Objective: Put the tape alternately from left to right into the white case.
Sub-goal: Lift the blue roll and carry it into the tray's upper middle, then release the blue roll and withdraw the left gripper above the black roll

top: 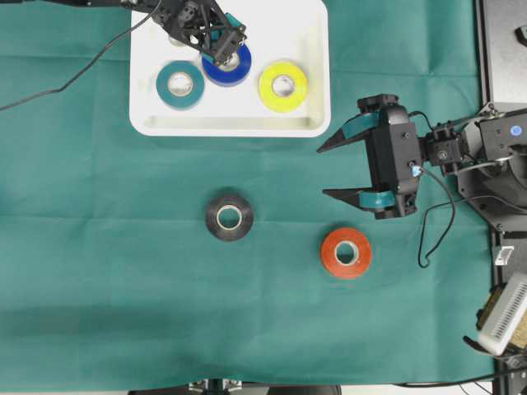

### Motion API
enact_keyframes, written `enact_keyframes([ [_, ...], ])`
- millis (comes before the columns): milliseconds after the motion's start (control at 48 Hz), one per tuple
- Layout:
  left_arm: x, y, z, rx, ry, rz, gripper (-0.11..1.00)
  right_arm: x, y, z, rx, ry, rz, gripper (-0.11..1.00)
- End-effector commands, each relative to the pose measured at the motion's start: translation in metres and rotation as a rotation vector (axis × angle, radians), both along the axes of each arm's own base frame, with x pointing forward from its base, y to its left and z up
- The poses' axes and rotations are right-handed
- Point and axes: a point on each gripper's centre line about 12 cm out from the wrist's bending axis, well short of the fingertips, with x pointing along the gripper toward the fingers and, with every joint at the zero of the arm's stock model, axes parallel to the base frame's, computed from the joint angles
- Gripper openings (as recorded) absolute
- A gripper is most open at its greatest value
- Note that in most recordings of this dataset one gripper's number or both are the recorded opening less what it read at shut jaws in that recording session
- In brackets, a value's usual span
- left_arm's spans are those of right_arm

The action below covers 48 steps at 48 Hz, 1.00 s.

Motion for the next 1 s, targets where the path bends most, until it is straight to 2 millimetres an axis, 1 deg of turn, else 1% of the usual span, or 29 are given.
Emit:
enact_keyframes([
  [0,0.002,0.001,0.016,0.015,-0.042,0.002,0.64,0.002,0.001,0.007,0.008,-0.028,0.003,0.8],
  [83,0.002,0.001,0.016,0.015,-0.043,0.002,0.61,0.002,0.001,0.007,0.009,-0.028,0.002,0.8],
  [333,0.002,0.0,0.018,0.016,-0.046,-0.001,0.61,0.002,0.001,0.007,0.008,-0.028,0.003,0.8],
  [479,0.003,-0.005,0.021,0.019,-0.054,-0.011,0.61,0.002,0.001,0.007,0.009,-0.027,0.002,0.8],
  [729,0.007,-0.033,0.035,0.026,-0.079,-0.071,0.61,0.002,0.001,0.007,0.009,-0.028,0.002,0.8],
  [833,0.008,-0.047,0.042,0.029,-0.092,-0.102,0.61,0.002,0.001,0.007,0.009,-0.028,0.002,0.8],
  [979,0.011,-0.069,0.046,0.029,-0.102,-0.149,0.61,0.002,0.001,0.007,0.009,-0.028,0.002,0.8],
])
